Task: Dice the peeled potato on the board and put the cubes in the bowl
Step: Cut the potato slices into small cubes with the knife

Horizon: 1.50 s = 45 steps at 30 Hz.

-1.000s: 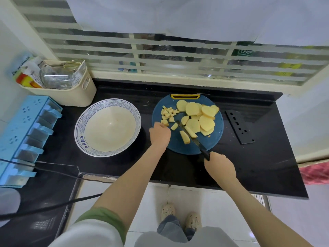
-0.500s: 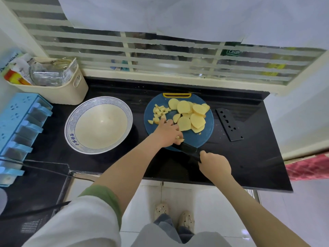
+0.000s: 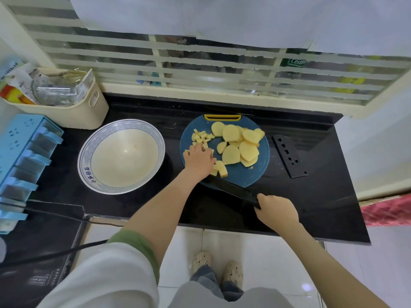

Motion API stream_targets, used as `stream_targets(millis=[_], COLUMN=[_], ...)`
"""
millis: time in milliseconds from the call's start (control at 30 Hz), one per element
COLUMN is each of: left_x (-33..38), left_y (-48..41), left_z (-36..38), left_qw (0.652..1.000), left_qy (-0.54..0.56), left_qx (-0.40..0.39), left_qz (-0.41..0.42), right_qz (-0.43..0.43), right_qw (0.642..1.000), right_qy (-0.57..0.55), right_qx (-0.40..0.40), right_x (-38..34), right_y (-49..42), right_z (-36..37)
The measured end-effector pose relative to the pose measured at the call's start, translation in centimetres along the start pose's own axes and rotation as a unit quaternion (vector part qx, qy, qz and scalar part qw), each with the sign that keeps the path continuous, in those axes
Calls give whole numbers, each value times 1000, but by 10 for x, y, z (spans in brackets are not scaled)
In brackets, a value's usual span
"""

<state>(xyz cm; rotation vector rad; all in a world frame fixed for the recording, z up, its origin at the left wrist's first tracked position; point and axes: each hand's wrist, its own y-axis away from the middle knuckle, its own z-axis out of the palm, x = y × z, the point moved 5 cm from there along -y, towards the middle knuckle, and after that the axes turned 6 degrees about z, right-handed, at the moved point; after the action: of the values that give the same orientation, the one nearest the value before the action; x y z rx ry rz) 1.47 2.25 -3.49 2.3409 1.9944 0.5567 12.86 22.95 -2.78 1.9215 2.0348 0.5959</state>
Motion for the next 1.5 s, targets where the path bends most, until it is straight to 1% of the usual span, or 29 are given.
stream_targets(millis=[100, 167, 200, 233, 267, 333, 367, 400, 567, 667, 700, 767, 833, 933, 1000, 1133, 1267, 1300, 1367, 1433, 1500], left_x=[-23, -37, -41, -41, -36, -19, -10, -2, 4, 2, 2, -1, -2, 1, 3, 13, 20, 22, 25, 26, 25], left_y=[7, 13, 16, 18, 19, 22, 24, 25, 15, 11, 11, 10, 9, 5, 2, -2, -3, -3, -3, -3, -1], left_z=[-8, -7, -6, -3, 0, 10, 15, 19, 27, 28, 28, 29, 32, 36, 35, 31, 35, 37, 38, 38, 34], left_qw=[994, 987, 985, 988, 993, 999, 997, 993, 980, 968, 967, 977, 989, 993, 992, 988, 988, 989, 995, 998, 992], left_qy=[52, 84, 93, 96, 84, 11, -29, -62, -157, -201, -210, -200, -141, -67, -45, -76, -38, -30, -38, -63, -102], left_qx=[31, 32, 29, 21, 11, -13, -14, -8, 45, 23, 9, -23, -48, -49, -38, -13, -29, -28, -24, -21, -16], left_qz=[-87, -135, -139, -122, -84, 29, 75, 103, 115, 152, 145, 78, -10, -83, -111, -132, -149, -140, -92, -17, 73], right_qz=[45, 84, 101, 115, 124, 135, 138, 139, 129, 128, 129, 130, 130, 126, 125, 129, 143, 147, 155, 159, 159], right_qw=[996, 984, 973, 962, 952, 938, 933, 930, 924, 918, 917, 912, 910, 910, 910, 911, 900, 895, 889, 887, 886], right_qy=[-70, -158, -206, -246, -278, -320, -333, -341, -361, -374, -378, -387, -393, -394, -394, -391, -411, -419, -431, -434, -436], right_qx=[-9, -16, -14, -10, -6, -8, -10, -12, -20, -27, -26, -28, -33, -29, -27, -27, -32, -31, -26, -22, -21], right_x=[13, 20, 21, 22, 21, 15, 11, 7, -11, -18, -19, -21, -22, -23, -22, -19, -16, -15, -12, -9, -8], right_y=[2, 2, 1, 1, 0, -4, -6, -7, -16, -20, -20, -24, -27, -31, -32, -34, -35, -35, -35, -35, -35], right_z=[0, 1, 2, 2, 2, 2, 2, 3, 8, 10, 10, 11, 11, 9, 9, 12, 14, 14, 13, 11, 10])
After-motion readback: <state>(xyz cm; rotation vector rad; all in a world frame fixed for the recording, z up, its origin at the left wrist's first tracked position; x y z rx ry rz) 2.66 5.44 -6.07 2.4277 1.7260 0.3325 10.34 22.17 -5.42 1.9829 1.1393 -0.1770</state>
